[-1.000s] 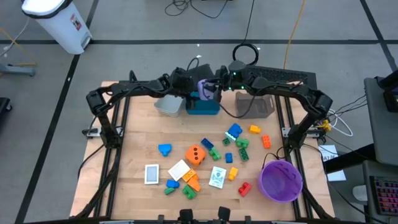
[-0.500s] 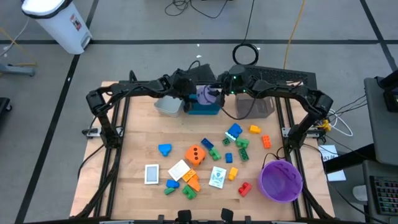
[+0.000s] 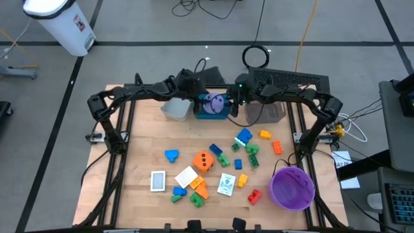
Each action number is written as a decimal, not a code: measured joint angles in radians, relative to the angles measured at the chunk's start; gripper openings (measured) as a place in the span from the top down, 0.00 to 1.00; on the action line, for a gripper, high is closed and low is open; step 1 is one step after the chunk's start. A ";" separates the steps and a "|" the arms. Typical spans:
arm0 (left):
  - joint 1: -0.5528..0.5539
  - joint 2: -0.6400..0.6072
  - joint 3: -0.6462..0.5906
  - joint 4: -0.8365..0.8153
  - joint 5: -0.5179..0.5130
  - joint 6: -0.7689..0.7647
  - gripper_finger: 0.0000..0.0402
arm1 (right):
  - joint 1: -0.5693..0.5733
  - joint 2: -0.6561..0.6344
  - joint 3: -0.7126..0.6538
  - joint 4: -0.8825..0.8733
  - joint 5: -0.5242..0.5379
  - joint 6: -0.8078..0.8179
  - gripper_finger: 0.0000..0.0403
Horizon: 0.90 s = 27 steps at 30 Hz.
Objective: Pick & Place Toys
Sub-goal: Put the purple dice into the blue bin
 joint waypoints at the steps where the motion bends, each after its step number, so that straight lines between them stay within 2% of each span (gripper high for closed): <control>1: 0.000 0.000 0.000 -0.005 -0.002 0.000 0.45 | 0.000 -0.004 0.000 0.000 -0.001 0.000 0.59; 27: 0.012 0.034 -0.010 -0.080 -0.049 0.026 0.45 | 0.000 -0.016 0.014 0.034 -0.032 -0.007 0.59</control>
